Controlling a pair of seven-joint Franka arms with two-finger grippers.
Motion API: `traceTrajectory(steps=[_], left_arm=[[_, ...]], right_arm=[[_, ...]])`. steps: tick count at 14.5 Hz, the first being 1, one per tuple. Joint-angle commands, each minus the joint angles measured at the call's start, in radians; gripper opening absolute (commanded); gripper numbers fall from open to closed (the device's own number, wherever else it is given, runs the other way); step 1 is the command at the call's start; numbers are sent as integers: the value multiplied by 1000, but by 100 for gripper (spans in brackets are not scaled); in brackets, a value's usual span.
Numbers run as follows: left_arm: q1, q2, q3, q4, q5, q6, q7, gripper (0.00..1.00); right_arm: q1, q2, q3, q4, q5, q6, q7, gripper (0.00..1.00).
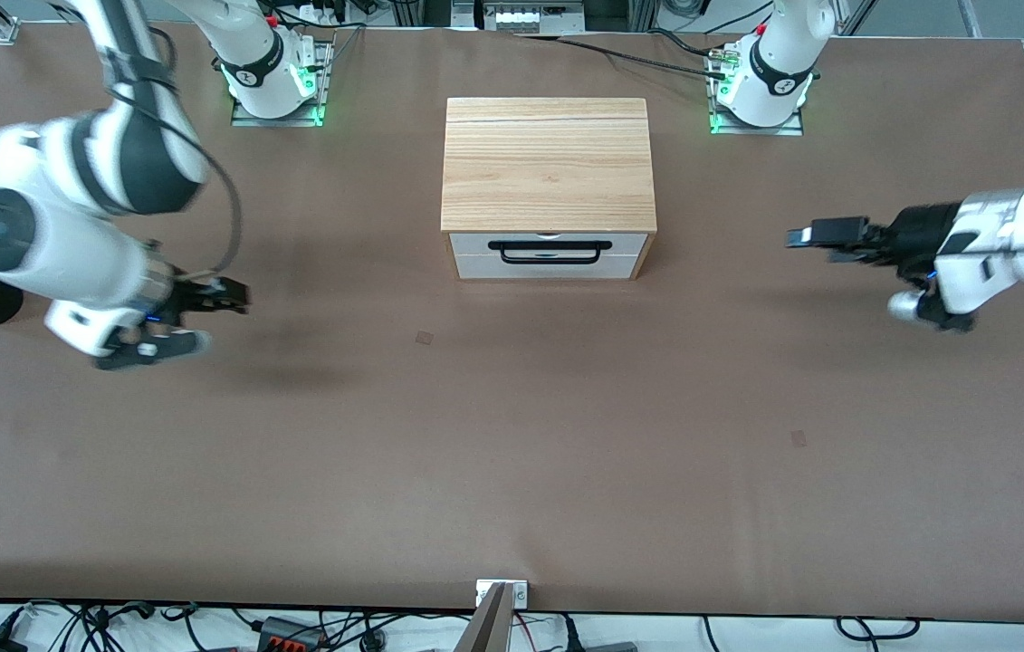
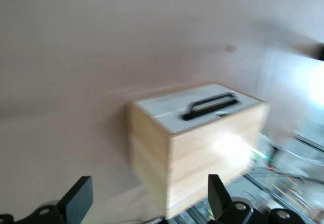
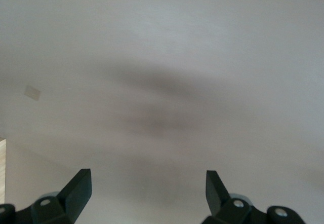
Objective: Pull top drawer with both arms simultaneously
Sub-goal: 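Move both grippers toward the black drawer handle from either end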
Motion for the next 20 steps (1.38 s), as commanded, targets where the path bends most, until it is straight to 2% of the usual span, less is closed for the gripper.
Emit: traceTrajectory(steps=[1, 4, 5, 6, 7, 9, 11, 13, 17, 20], left_arm=[[25, 131, -5, 26, -153, -21, 252, 100], [12, 238, -6, 6, -216, -4, 444, 100], [8, 261, -14, -34, -266, 40, 515, 100], [8, 269, -24, -125, -371, 100, 624, 100], [8, 272, -26, -219, -485, 140, 718, 100], [7, 266, -26, -363, -653, 151, 788, 100], [18, 266, -28, -461, -731, 150, 798, 100], [12, 268, -47, -589, -898, 147, 899, 100], [4, 286, -90, -632, -989, 153, 923, 100], [-21, 320, -144, -623, -1043, 177, 946, 100]], right_arm=[[17, 9, 7, 12, 52, 45, -21, 100], [31, 37, 32, 18, 72, 80, -43, 100], [30, 35, 52, 18, 128, 73, -43, 100], [30, 31, 72, 17, 267, 68, -43, 100], [30, 31, 73, 17, 370, 60, -44, 100], [31, 37, 76, 15, 492, 59, -50, 100], [33, 55, 86, 12, 596, 60, -78, 100], [31, 83, 86, -3, 760, 57, -191, 100], [31, 164, 86, -77, 1161, 48, -514, 100], [31, 259, 86, -100, 1378, -48, -711, 100]])
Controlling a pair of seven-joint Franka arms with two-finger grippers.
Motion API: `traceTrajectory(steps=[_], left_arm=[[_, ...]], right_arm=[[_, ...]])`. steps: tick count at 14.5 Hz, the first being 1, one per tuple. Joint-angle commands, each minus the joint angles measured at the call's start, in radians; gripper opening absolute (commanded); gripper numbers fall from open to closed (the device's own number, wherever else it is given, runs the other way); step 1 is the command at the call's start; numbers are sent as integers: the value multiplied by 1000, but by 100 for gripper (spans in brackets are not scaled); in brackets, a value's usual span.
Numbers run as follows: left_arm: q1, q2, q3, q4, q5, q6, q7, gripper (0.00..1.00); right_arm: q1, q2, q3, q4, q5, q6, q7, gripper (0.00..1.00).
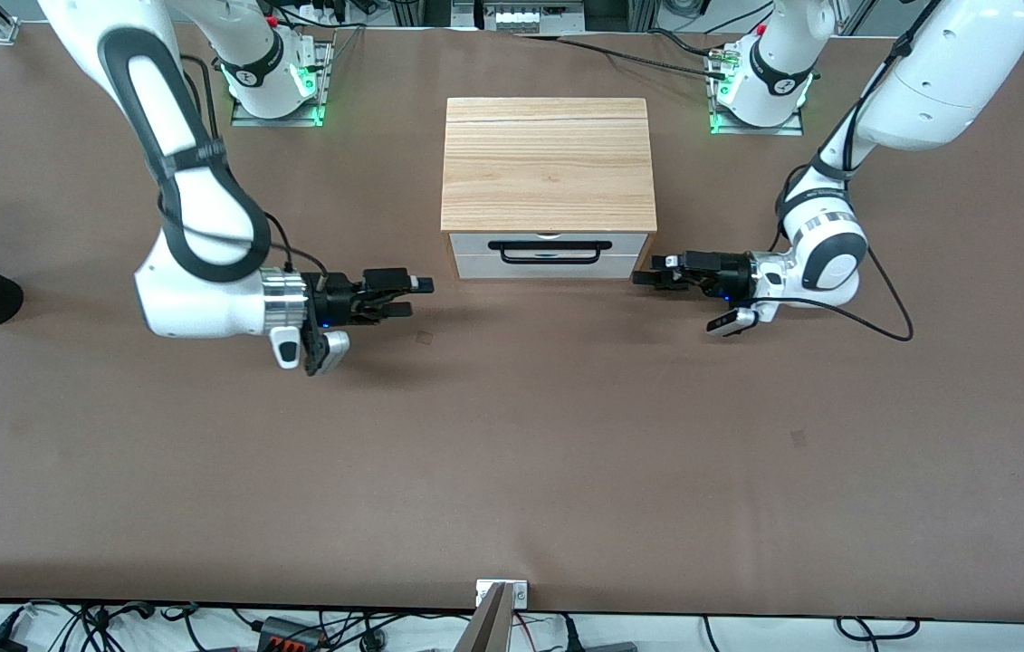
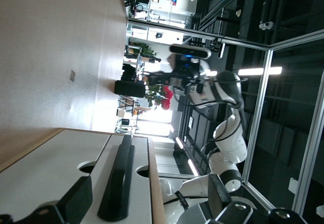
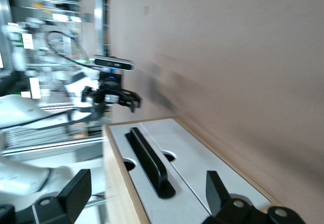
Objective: Pull top drawer with both arms simultaneously
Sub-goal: 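Move both grippers toward the black drawer handle from either end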
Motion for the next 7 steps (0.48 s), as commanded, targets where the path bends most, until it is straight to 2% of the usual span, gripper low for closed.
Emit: traceTrajectory(steps=[1, 3, 6, 7], left_arm=[[-30, -2, -36, -9, -47, 57, 39, 100], [-33, 1, -73, -12, -88, 83, 42, 100], [-45, 4, -82, -10, -93, 128, 44, 100], [-48, 4, -82, -12, -93, 128, 45, 97]], right_arm=[[-10, 89, 7, -20, 181, -108, -184, 100], [-7, 162, 9, -27, 262, -186, -271, 100], [30, 202, 13, -28, 287, -205, -269, 100], [53, 215, 15, -28, 310, -205, -271, 100]])
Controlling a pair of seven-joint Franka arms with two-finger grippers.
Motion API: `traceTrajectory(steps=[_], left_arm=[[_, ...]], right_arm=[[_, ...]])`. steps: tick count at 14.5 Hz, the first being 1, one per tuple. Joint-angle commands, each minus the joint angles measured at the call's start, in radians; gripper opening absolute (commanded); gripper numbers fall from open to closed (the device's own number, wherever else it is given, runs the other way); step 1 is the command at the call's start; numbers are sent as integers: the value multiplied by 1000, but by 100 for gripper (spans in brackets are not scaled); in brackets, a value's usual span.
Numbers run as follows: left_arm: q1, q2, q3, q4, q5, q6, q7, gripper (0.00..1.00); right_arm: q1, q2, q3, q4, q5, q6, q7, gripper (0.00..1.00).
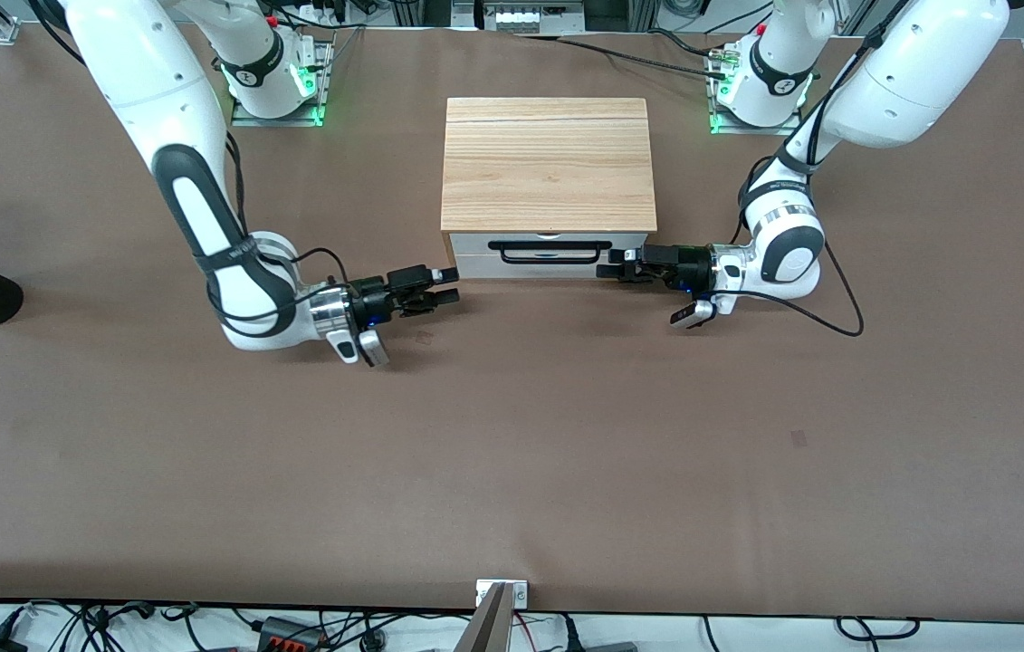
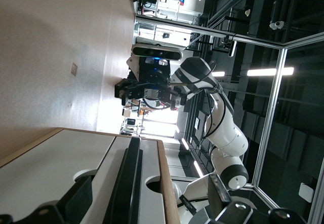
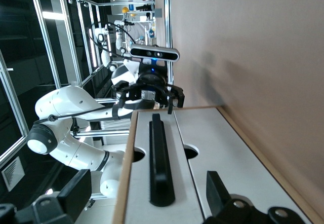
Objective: Pull top drawer with both arms simultaneously
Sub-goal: 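Close both grippers on the black bar handle ends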
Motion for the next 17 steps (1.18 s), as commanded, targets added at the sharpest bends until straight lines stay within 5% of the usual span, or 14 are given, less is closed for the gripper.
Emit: traceTrajectory(steps=[1, 3, 6, 8, 13, 17], left_arm=[[-3, -2, -10, -16, -27, 16, 33, 92], [-3, 5, -10, -19, -27, 16, 68, 86], [-3, 19, -11, -25, -27, 16, 118, 61], [-5, 21, -13, -28, -27, 19, 134, 56], [-5, 24, -24, -32, -29, 19, 141, 42], [-5, 40, -30, -32, -49, 19, 174, 30]], right_arm=[[58, 16, 7, 0, 78, -3, -14, 100], [95, 16, 6, -1, 117, 9, -14, 100], [112, 21, 6, -3, 132, 12, -15, 100], [123, 21, 6, -7, 131, 19, -15, 100], [141, 21, 6, -1, 132, 48, -15, 62], [150, 21, 4, 2, 132, 49, -15, 54]])
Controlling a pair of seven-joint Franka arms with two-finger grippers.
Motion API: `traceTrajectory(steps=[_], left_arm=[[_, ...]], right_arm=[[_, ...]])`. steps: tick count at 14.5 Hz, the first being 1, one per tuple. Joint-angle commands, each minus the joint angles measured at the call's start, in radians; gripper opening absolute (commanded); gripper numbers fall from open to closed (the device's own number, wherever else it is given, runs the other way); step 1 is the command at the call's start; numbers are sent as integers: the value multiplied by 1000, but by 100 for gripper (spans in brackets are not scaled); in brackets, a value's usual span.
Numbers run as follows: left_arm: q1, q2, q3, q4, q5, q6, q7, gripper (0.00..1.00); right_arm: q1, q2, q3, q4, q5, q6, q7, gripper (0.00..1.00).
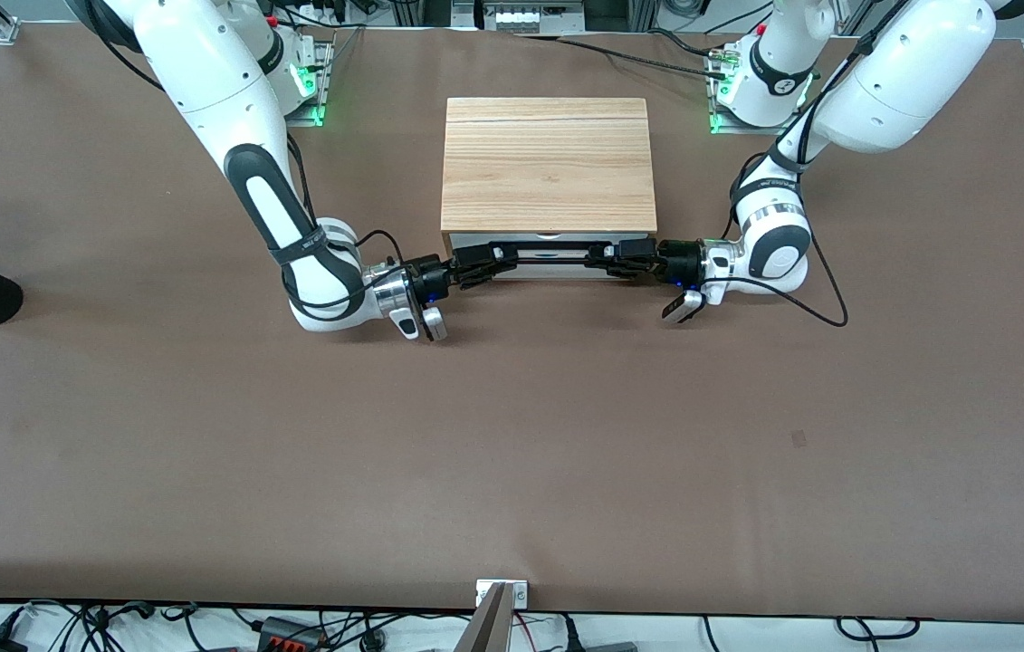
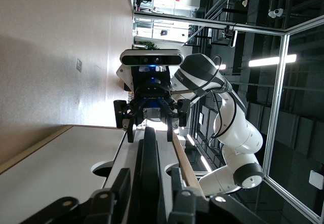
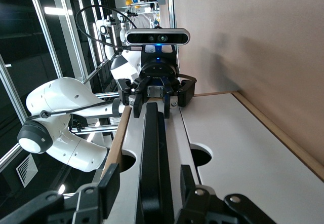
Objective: Pull top drawer with both arms simultaneously
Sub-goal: 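Close both grippers on the black bar handle ends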
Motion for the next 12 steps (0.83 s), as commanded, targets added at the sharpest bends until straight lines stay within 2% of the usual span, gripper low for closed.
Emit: traceTrajectory(steps=[1, 12], left_arm=[[-1, 15, -18, -12, -54, 11, 52, 30], [1, 46, -28, -10, -67, 12, 92, 22]], right_arm=[[13, -3, -1, 3, 21, 10, -15, 53], [39, -2, -1, 3, 29, 56, -13, 45]])
